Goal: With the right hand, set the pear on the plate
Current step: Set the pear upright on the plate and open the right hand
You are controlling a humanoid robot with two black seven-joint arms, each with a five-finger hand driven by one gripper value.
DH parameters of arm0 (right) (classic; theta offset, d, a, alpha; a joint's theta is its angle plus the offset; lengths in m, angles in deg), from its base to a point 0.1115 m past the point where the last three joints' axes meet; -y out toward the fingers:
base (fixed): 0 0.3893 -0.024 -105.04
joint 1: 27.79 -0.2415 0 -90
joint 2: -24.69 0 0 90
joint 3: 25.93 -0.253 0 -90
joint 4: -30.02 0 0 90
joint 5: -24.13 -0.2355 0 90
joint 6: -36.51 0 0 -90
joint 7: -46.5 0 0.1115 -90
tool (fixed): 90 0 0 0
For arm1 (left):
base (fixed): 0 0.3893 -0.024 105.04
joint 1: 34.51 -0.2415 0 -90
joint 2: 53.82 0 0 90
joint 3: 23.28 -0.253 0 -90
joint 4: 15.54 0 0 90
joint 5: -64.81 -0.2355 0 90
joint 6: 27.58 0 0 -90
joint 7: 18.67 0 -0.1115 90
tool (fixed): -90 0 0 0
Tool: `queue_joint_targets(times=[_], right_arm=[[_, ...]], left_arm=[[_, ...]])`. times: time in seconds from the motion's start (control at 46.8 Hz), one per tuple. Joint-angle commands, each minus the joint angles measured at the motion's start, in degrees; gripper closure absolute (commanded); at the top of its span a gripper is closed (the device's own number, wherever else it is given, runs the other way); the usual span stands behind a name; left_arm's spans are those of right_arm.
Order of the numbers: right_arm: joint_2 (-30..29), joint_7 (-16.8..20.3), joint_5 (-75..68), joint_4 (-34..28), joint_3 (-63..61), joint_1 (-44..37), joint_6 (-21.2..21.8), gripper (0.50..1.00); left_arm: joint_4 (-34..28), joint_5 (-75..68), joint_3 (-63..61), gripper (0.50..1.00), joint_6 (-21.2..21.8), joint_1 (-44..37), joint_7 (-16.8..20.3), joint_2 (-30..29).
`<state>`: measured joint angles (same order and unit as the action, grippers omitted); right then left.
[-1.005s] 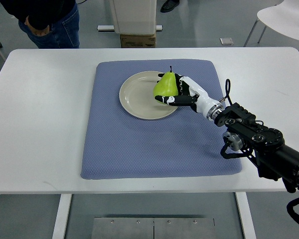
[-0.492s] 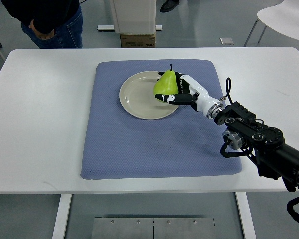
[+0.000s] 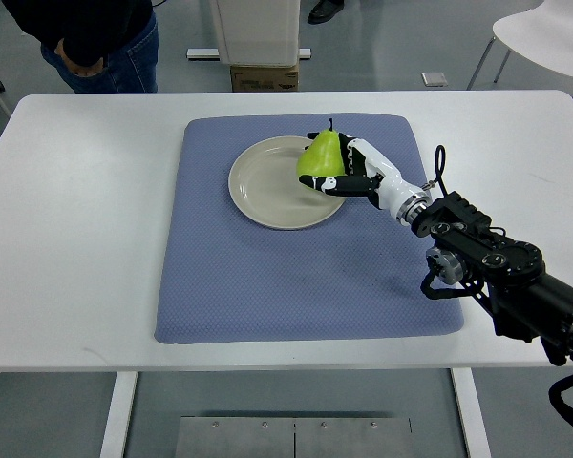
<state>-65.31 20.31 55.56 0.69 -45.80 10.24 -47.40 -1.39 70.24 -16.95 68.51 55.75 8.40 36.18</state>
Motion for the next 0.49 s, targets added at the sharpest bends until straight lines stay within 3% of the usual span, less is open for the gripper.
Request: queue_joint_targets(times=[0.0, 0.235, 0.47], right_arm=[[0.0, 0.0, 0.04, 0.07, 0.01, -0.05, -0.02, 0.636], [0.0, 0.0, -0.05, 0.07, 0.01, -0.14, -0.81, 0.526], [0.0, 0.09, 0.04, 0.07, 0.01, -0.14, -0.9, 0.513]], left_arm=[[0.0, 0.01, 0.0, 0.5, 0.06, 0.0, 0.0, 0.0], [0.0, 0.01, 0.0, 0.5, 0.06, 0.0, 0.0, 0.0], [0.0, 0.01, 0.0, 0.5, -0.03, 0.0, 0.0, 0.0]])
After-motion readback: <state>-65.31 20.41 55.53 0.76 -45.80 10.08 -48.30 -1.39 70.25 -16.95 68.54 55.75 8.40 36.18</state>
